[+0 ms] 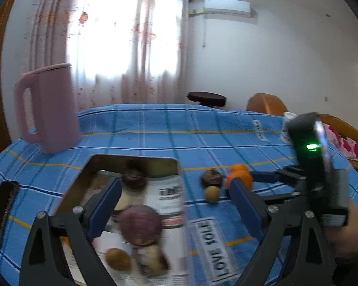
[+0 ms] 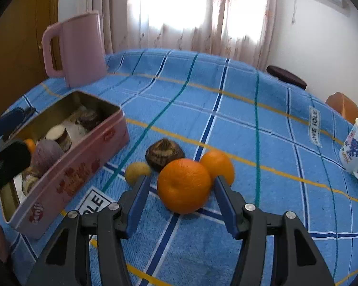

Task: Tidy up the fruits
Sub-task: 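Grasp an orange on the tablecloth with the right tool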

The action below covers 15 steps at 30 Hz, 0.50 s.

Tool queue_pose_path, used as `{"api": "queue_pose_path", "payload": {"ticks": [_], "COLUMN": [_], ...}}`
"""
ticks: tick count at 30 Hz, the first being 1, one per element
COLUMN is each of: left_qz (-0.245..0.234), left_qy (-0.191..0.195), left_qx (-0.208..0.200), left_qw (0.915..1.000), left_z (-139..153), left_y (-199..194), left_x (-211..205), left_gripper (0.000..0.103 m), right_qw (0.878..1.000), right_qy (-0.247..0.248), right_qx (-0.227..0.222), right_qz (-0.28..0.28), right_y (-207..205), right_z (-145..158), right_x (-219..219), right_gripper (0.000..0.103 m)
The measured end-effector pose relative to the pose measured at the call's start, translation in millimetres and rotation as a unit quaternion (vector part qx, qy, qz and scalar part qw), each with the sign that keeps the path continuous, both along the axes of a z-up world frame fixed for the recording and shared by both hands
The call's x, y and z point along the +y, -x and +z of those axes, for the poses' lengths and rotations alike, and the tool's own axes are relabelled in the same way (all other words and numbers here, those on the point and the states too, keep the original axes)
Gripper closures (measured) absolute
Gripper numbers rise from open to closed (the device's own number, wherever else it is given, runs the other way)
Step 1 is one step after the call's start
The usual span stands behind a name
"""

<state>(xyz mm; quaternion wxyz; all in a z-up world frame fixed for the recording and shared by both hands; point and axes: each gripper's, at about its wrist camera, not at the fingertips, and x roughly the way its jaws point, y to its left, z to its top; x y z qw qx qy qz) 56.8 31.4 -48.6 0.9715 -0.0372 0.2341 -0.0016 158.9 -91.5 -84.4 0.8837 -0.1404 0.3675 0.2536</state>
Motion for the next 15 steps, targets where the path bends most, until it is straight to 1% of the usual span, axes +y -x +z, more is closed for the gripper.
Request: {"api": "queue_pose_path", "payload": {"ticks": [1, 3, 8, 11, 13, 15], "left_qz": [-0.01, -0.021, -0.035, -0.05, -0.057, -0.054], "left_qy": [0.002, 0.003, -0.012, -0.009, -0.011, -0.026], "left_qx": [0.003, 0.005, 0.007, 0.017, 0.036, 0.028], "left_qw": [0.9999, 0.9998, 0.9993, 0.9985, 0.9977, 0.9978], "left_z": [-1, -1, -2, -7, -9, -7], "left_y": [-1, -3, -11, -22, -31, -35], "left_x": [-6, -15, -38, -51, -57, -59], "left_gripper": [0.007, 0.007, 0.007, 0.007, 0.007, 0.006], "right_qw": [1.0, 1.0, 0.998, 0.996, 0.995, 0.994], "right_qy": [-0.003, -0.018, -0.015, -0.033, -0.042, -0.048], "right_qx": [-0.001, 0.005, -0.041, -0.048, -0.051, -0.056], "right_qz": [-0.002, 0.001, -0.042, -0.066, -0.076, -0.079], "right_y": [0, 1, 11, 11, 10, 11], "right_z": [1, 2, 13, 17, 20, 22], "right_x": [-2, -9, -45, -68, -80, -87], "right_gripper": [0.055, 0.056, 0.056, 0.056, 0.056, 0.056]}}
